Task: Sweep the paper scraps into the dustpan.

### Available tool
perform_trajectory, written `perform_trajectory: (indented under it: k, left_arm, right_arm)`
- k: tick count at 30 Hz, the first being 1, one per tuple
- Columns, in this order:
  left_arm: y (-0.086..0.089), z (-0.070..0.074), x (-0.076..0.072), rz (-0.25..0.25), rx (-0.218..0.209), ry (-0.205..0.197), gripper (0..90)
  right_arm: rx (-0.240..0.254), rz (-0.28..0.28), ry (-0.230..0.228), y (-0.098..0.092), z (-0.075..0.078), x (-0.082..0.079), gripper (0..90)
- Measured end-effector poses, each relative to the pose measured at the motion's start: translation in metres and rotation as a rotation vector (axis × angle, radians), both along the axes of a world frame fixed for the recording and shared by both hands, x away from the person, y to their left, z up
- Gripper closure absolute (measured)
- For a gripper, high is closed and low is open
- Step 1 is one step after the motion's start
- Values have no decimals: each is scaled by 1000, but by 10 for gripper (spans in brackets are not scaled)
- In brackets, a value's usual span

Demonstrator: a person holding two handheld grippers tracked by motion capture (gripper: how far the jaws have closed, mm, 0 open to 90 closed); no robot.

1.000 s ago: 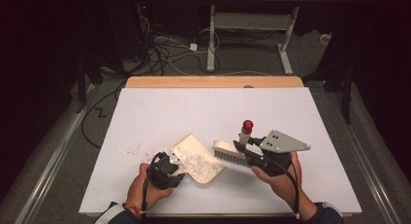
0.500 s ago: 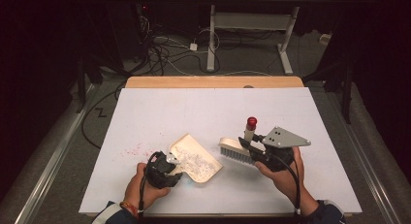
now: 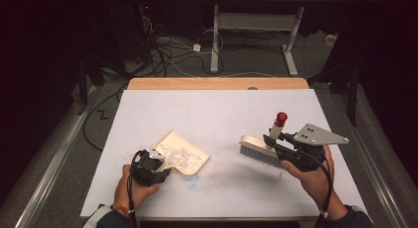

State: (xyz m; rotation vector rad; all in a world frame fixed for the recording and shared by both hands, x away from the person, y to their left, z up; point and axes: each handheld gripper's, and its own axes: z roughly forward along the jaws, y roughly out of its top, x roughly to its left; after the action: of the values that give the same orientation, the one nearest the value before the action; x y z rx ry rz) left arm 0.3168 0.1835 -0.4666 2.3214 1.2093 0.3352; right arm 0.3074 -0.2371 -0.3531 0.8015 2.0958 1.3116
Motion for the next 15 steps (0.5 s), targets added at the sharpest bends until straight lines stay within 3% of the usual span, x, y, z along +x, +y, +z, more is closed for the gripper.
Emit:
perform_trajectory:
  k: [5, 10, 15]
  left_arm:
    - [13, 3, 3, 58, 0, -33, 634]
    - [22, 3, 6, 96, -16, -38, 634]
    - [28, 2, 9, 120, -10, -46, 634]
  right_arm:
    - [-13, -20, 5, -14, 3, -5, 709]
    - [-39, -1, 43, -28, 6, -10, 709]
    - [-73, -27, 69, -41, 4, -20, 709]
